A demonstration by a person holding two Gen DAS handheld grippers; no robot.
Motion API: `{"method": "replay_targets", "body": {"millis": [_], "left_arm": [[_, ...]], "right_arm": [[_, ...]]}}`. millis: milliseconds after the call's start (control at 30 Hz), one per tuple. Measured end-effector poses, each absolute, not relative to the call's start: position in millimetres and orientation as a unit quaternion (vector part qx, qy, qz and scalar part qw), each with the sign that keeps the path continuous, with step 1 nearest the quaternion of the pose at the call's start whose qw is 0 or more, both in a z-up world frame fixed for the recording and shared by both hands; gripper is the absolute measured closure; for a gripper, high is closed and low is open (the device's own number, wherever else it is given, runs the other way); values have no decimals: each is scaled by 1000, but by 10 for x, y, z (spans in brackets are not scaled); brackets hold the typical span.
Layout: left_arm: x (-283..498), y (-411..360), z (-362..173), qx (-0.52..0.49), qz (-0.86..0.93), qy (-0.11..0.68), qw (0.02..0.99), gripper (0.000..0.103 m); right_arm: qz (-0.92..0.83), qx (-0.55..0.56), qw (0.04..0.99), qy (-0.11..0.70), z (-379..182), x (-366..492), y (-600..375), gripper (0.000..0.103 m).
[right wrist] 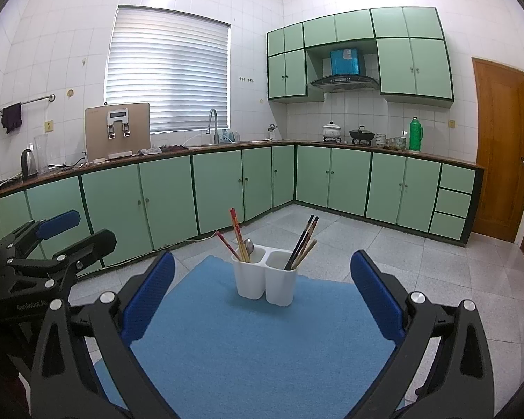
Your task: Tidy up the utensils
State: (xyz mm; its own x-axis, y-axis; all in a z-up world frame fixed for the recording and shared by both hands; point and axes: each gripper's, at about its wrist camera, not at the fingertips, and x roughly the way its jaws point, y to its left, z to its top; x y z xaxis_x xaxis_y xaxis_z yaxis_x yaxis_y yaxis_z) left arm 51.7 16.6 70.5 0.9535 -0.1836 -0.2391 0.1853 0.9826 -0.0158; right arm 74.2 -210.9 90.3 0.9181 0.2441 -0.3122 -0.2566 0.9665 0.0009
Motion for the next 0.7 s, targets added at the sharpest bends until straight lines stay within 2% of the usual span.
{"method": "replay_targets", "body": {"millis": [700], "left_arm": [[535,162,738,7,-94,121,988,6]], "right_arm": [[123,-18,979,160,881,744,-2118,5]]}}
